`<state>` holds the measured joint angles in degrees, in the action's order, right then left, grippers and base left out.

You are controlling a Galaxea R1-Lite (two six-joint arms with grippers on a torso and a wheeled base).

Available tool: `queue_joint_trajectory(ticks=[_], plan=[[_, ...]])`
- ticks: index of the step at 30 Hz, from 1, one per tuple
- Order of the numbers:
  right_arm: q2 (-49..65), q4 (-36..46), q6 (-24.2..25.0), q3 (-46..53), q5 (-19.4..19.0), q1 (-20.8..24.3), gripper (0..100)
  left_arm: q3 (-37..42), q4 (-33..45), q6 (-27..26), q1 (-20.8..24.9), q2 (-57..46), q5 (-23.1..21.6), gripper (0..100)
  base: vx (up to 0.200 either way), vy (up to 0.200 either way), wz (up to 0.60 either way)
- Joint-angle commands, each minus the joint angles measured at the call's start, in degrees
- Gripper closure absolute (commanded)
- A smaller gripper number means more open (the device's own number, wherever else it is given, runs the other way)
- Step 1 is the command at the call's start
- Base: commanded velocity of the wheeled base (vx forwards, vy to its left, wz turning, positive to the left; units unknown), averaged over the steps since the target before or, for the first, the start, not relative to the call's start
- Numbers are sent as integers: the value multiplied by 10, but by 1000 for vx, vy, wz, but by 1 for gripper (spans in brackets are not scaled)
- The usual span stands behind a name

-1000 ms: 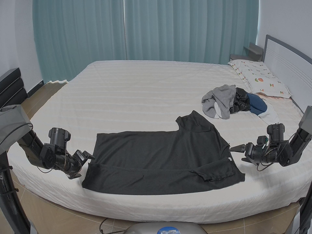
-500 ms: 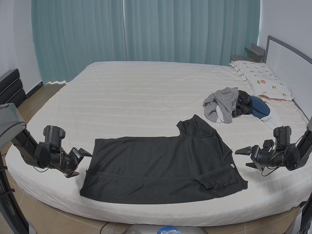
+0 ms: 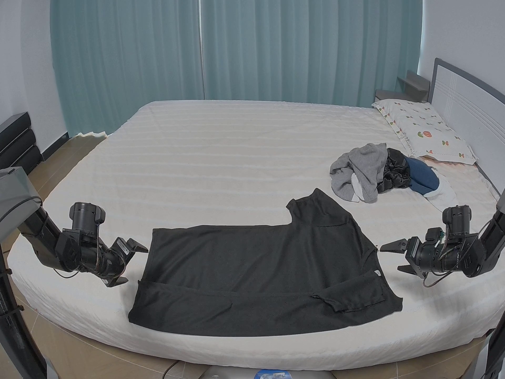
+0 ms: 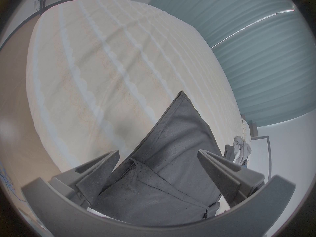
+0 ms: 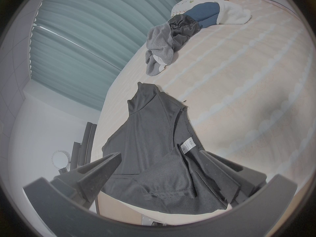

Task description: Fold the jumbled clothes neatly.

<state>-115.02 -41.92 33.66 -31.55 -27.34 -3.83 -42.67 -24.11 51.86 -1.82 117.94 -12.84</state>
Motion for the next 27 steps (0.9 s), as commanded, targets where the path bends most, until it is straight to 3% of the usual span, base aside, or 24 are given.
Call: queue_joint_trajectory(ticks=[1,4,13,27], plan=[[3,0,0,2,0,1,0,-14,-1,20,3,3,1,0,0,0,0],[3,0,0,3,-1,1,0,-18,-1,33,4,3,0,0,0,0,0],[1,0,-1,3,-1,2,0,-19,-1,34,5,2,0,0,0,-200,0],[3,0,-1,5,0,6,0,-82,0,25,-4,10,6,0,0,0,0]])
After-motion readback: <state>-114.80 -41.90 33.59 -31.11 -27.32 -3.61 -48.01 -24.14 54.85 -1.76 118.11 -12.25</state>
